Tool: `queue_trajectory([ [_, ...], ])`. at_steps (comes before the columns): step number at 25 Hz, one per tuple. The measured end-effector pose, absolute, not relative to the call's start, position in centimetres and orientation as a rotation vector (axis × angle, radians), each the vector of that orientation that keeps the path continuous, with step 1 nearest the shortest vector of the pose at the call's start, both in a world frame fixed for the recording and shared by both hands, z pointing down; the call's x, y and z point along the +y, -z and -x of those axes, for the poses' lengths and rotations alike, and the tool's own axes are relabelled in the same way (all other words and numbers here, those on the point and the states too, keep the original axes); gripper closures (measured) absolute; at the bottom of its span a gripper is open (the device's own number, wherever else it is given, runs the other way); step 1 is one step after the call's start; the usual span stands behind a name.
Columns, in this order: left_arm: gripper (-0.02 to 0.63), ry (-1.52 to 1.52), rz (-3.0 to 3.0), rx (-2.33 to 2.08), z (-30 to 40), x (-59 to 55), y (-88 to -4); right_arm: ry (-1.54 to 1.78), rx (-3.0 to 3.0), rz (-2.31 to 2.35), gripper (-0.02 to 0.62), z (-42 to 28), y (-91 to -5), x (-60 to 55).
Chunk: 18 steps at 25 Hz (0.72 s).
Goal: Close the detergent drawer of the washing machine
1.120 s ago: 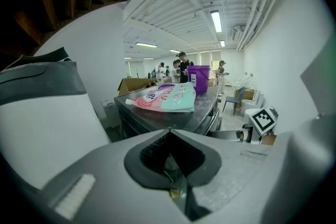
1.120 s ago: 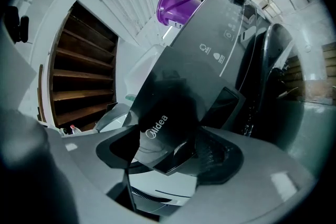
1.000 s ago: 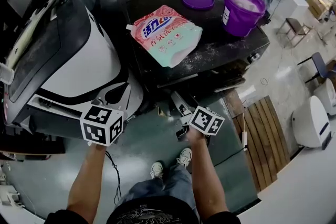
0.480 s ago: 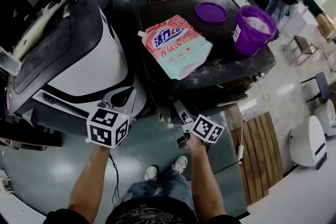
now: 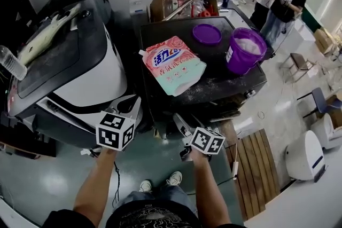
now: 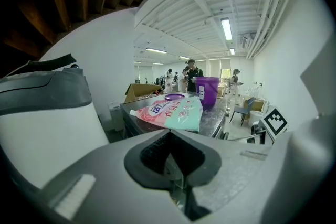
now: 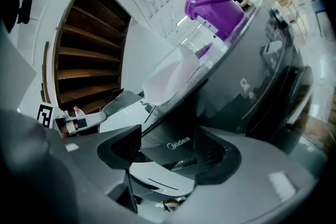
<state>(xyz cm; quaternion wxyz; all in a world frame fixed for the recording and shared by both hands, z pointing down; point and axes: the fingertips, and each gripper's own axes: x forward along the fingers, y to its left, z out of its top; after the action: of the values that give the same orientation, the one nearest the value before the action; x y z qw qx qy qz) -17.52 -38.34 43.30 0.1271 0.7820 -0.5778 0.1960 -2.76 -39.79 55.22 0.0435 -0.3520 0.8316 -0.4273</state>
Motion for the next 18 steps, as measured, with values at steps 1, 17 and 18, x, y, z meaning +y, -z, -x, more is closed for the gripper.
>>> queue_trajectory([
  [1, 0.606, -0.559, -2.276, -1.685, 17.4, -38.5, -43.0, 1.276, 2.568, 1.082, 0.279, 2.5, -54.4, -40.0],
  [17, 0.606, -0.436, -2.293, -1.776, 16.4, -40.0, -37.9, 0.781, 2.844, 1.291, 0.336, -2.9, -43.0, -43.3],
  [18, 0.606, -0.434, -2.297, -1.779, 16.3, -40.1, -37.5, 0.757, 2.847, 1.306, 0.341, -3.2, -42.4, -43.5],
])
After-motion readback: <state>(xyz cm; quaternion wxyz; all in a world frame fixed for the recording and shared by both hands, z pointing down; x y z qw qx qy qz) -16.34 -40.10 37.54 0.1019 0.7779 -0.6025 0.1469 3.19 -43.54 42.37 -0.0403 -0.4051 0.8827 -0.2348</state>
